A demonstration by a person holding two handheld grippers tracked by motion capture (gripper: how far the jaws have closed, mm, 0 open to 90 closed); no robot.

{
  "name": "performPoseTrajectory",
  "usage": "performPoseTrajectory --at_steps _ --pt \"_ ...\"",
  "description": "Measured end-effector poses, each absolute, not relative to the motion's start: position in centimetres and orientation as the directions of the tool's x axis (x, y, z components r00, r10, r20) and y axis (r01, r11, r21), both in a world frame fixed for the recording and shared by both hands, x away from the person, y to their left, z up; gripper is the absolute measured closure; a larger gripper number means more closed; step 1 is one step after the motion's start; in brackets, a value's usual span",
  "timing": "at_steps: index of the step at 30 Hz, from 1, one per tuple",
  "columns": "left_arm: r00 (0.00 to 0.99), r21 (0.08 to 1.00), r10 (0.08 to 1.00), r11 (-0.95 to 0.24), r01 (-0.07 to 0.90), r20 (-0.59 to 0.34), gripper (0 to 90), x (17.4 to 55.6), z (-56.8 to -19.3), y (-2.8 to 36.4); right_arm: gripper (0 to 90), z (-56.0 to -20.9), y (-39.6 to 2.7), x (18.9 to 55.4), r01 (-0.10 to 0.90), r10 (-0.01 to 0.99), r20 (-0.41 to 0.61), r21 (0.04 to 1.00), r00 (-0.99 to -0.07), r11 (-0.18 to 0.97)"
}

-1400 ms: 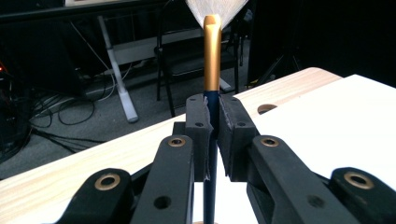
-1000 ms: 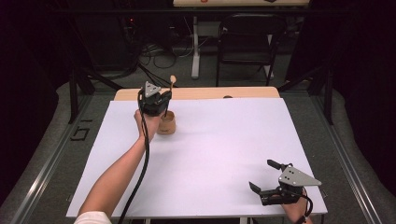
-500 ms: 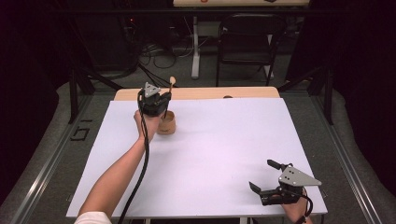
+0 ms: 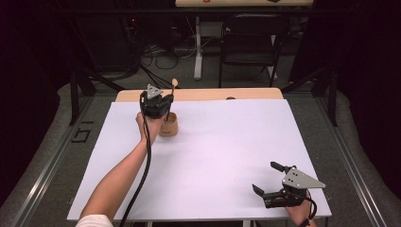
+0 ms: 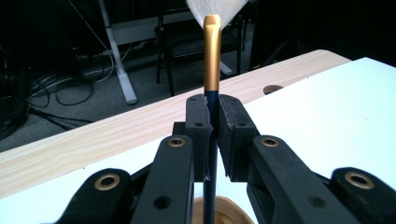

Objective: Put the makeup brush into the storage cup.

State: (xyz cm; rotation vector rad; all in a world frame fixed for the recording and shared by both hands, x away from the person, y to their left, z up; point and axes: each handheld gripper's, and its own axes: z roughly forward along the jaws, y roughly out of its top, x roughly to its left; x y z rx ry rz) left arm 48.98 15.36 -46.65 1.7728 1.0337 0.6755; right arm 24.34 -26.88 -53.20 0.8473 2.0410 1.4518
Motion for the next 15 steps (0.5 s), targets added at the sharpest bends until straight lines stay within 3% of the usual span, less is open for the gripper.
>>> performPoseTrajectory --at_steps 15 --pt "0.488 0.908 0.873 -0.197 0.369 -0.009 83.0 49.11 -46.78 15.5 0.0 -53.21 -26.87 24.37 0.2 0.727 -0.037 0.951 -0.686 0.237"
